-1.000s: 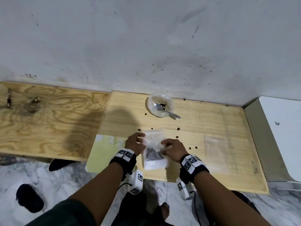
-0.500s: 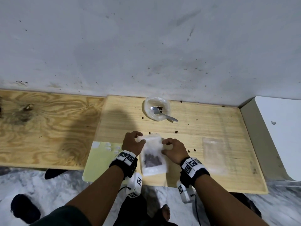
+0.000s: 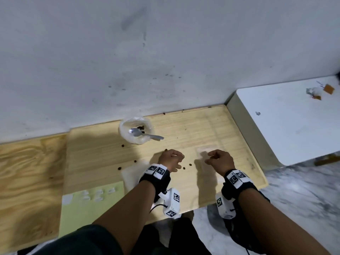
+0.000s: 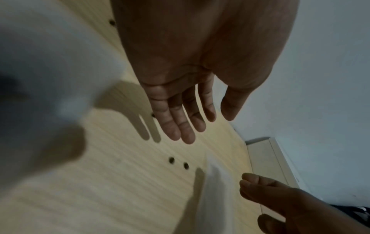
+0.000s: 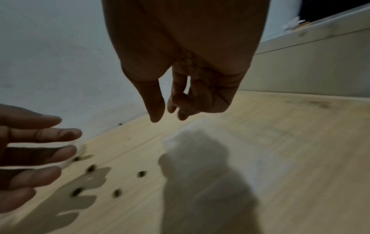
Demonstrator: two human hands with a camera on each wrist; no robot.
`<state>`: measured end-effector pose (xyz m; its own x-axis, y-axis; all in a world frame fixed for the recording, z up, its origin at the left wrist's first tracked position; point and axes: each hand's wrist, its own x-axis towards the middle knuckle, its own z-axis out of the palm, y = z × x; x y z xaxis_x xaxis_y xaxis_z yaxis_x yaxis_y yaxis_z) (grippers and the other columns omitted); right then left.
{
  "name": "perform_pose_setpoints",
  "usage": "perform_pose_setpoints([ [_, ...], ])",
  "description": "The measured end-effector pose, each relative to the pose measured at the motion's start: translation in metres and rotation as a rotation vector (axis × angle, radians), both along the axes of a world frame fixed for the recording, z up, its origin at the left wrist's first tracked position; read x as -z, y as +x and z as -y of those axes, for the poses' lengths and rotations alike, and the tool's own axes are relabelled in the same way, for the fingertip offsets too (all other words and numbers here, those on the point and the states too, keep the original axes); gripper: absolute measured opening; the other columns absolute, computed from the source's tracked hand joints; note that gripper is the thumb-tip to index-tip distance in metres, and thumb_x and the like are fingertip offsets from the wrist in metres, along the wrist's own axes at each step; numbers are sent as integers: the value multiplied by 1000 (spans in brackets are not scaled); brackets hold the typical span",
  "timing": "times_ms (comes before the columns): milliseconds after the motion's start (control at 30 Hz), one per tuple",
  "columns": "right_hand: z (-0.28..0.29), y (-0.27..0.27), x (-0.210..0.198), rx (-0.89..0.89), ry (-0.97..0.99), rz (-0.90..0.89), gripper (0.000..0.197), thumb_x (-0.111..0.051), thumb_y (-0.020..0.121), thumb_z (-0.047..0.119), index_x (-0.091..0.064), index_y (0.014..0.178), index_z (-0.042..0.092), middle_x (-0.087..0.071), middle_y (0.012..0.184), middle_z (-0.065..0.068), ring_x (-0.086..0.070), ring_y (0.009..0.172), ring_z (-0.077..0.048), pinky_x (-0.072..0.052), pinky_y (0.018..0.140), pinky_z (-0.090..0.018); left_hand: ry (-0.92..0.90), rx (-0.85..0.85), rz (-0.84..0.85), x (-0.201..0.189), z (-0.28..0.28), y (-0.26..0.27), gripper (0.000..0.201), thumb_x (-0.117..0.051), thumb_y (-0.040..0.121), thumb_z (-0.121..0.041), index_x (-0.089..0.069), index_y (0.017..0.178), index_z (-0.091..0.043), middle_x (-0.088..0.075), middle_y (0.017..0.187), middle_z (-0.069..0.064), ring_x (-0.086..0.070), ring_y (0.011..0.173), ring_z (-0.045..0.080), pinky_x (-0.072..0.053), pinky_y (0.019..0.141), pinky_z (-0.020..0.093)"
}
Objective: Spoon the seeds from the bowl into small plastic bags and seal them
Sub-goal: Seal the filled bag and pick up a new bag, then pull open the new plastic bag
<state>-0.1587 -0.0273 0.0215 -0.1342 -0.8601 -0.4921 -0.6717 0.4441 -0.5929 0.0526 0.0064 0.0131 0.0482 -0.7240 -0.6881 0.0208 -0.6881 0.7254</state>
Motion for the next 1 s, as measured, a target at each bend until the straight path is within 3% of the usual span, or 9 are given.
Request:
perform_pose_setpoints([
  [100, 12, -32, 7, 9, 71, -87, 49, -80, 79, 23, -62, 124, 14, -63, 125, -11, -62, 107, -30, -48, 84, -32, 71, -8, -50, 5, 13, -31, 5, -63, 90, -13, -63, 95, -11, -61, 85, 5, -58, 64, 23, -44, 56, 26],
  [200, 23, -52, 14, -16, 148, -121, 66, -80, 80, 29, -52, 138, 12, -57, 137, -13, -58, 119, -31, -45, 84, -30, 116, -36, -21, 13, 23, -62, 8, -65, 89, -20, -65, 94, -14, -61, 92, 5, -58, 73, 20, -46, 60, 27],
  [300, 29, -59, 21, -134, 180, -183, 74, -80, 76, 42, -51, 137, 11, -58, 134, -12, -59, 117, -30, -50, 87, -33, 141, -68, 33, 22, 31, -87, 8, -68, 87, -23, -65, 93, -18, -61, 98, 2, -57, 92, 22, -51, 73, 32],
  [433, 35, -60, 28, -206, 149, -196, 60, -79, 74, 45, -60, 121, 13, -63, 120, -9, -62, 107, -28, -53, 85, -36, 104, -165, 98, 31, 40, -109, 7, -71, 84, -18, -66, 89, -18, -67, 108, 9, -61, 102, 28, -53, 92, 41],
  [567, 37, -60, 33, -175, 144, -127, 40, -80, 75, 35, -62, 104, 15, -67, 111, -6, -63, 99, -23, -51, 81, -31, 89, -196, 116, 34, 43, -113, 8, -71, 83, -13, -67, 86, -20, -68, 108, 11, -63, 100, 29, -55, 85, 37],
  [733, 36, -61, 45, -115, 124, -63, 35, -84, 70, 33, -60, 93, 23, -68, 105, -1, -58, 86, -16, -45, 76, -26, 51, -163, 113, 37, 38, -113, 17, -64, 83, -1, -69, 87, -17, -66, 86, 5, -59, 68, 13, -44, 57, 20],
  [800, 35, -61, 47, -108, 107, -34, 37, -86, 69, 29, -59, 92, 23, -66, 103, 0, -58, 85, -16, -44, 74, -26, -4, -111, 157, 36, 36, -115, 25, -59, 81, 6, -72, 83, -16, -68, 85, 6, -61, 70, 15, -46, 58, 19],
  [900, 35, -62, 45, -94, 47, 28, 42, -89, 66, 27, -61, 96, 23, -61, 106, 3, -58, 92, -16, -44, 77, -26, -72, -81, 201, 34, 37, -111, 36, -56, 77, 11, -72, 76, -21, -70, 83, 3, -64, 80, 19, -52, 74, 25],
  [1000, 37, -56, 40, -42, -29, 165, 30, -87, 69, 18, -66, 90, 21, -64, 101, 5, -59, 96, -17, -49, 82, -29, -141, -59, 222, 23, 38, -97, 35, -56, 80, 9, -73, 80, -22, -67, 81, -3, -61, 77, 15, -47, 68, 22],
])
